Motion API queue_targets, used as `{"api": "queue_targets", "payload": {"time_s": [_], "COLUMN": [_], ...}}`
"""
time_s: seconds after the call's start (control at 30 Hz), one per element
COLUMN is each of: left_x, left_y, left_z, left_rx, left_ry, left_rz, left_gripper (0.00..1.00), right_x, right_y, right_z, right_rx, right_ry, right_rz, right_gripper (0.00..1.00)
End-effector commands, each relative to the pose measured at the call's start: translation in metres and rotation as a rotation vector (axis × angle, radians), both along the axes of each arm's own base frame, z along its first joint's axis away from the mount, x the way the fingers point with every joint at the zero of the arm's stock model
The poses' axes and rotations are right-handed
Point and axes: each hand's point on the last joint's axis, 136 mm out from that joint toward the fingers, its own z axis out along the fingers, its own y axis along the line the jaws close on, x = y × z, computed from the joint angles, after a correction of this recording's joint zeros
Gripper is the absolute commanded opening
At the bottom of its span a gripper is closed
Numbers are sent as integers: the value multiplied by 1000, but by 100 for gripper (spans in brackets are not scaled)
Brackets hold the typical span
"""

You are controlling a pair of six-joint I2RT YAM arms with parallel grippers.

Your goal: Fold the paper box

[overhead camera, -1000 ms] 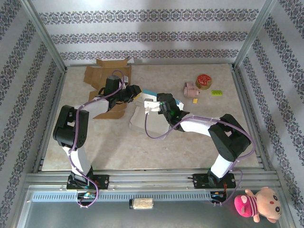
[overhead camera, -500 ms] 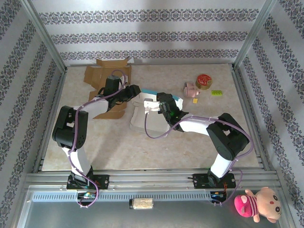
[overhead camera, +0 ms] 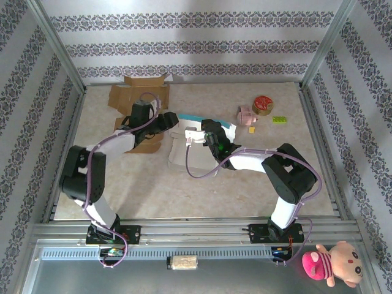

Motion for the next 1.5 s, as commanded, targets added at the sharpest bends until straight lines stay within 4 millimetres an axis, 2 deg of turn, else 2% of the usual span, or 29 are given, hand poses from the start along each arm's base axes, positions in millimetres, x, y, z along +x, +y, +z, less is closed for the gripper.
{"api": "queue_targets", "payload": {"time_s": [0.0, 0.1, 0.23, 0.37, 0.5, 0.77, 0.97, 1.37, 1.47], "left_x": [-18, -40, -64, -68, -54, -10, 7, 30, 30], "left_y": [15, 28, 34, 23, 6, -8, -2, 7, 8], "left_z": [18, 6, -32, -63, -82, -100, -118, -123, -131], "left_rx": [130, 271, 415, 402, 365, 352, 404, 526, 558], "left_ry": [-91, -83, 12, 110, 157, 157, 176, 94, 109], "left_rz": [26, 45, -4, -78, -128, -119, -77, -76, -108], "left_gripper": [55, 49, 45, 44, 44, 43, 43, 49, 50], "right_x": [-1, 0, 0, 1, 1, -1, -1, -1, -1], "right_y": [-4, -4, -3, -4, -6, -6, -5, -4, -4], "right_z": [-15, -15, -15, -14, -14, -12, -11, -11, -10], "right_rx": [-30, -27, -22, -20, -14, -12, -8, -9, -11], "right_ry": [22, 20, 20, 18, 21, 18, 17, 17, 14], "right_rz": [-9, -11, -12, -15, -20, -16, -13, -4, -7], "right_gripper": [14, 14, 14, 14, 14, 14, 14, 14, 14]}}
